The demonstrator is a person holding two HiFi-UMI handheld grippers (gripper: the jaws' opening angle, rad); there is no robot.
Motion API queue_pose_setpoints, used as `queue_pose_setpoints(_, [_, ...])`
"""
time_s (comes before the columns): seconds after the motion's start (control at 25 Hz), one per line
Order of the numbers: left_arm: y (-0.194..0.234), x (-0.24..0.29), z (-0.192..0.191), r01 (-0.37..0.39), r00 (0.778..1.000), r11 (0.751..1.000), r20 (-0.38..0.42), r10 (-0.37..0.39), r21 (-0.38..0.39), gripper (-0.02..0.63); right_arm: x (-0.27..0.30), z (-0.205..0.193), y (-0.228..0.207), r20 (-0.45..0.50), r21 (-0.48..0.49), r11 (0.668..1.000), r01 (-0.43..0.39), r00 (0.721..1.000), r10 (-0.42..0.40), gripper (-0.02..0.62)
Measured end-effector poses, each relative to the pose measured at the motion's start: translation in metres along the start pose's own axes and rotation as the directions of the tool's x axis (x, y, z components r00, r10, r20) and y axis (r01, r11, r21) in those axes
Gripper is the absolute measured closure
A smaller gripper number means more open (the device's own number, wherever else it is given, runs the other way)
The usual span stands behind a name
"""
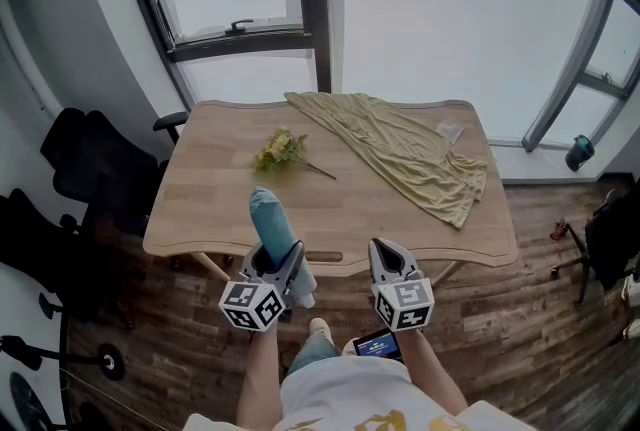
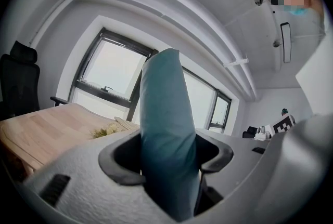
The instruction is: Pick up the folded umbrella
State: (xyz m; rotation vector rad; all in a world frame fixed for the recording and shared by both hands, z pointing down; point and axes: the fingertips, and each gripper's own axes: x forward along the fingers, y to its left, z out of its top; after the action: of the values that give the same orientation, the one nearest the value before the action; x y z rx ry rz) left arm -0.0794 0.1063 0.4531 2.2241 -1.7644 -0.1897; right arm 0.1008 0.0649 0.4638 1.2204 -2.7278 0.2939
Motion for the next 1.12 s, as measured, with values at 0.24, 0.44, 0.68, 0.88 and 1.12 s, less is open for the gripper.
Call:
queue_pose_setpoints(0.24, [-0.001,-0.003,-0.006,0.003,1.000,1.000,-0.005,-0.003,-0.022,0.327,-0.003,-0.004,-0.003,-0.009,0.011,1.000,0.006,1.000,-0.006,0.584])
queue_pose_setpoints(0.44, [-0.005,-0.001,-0.005,0.010,1.000,1.000,-0.008,-0.010,-0.014,0.327,-0.006,-0.003,-0.003,-0.013,0.003,1.000,0.003,1.000,-0.003,0.584])
queue_pose_setpoints(0.68, [-0.009,0.004,-0.002,0.019,1.000,1.000,-0.003,-0.019,-0.009,0.327,-0.007,-0.002,-0.004,-0.004,-0.001,1.000,-0.008,1.000,0.008,0.584])
queue_pose_setpoints(0.88, [-0.012,0.006,-0.004,0.021,1.000,1.000,-0.011,-0.021,-0.012,0.327,-0.008,-0.004,-0.009,-0.007,0.006,1.000,-0.004,1.000,0.004,0.584])
queue_pose_setpoints(1.12, [-0.011,0.010,-0.004,0.018,1.000,1.000,-0.010,-0.018,-0.013,0.327,-0.006,-0.004,-0.012,-0.008,0.007,1.000,-0.005,1.000,0.005,0.584])
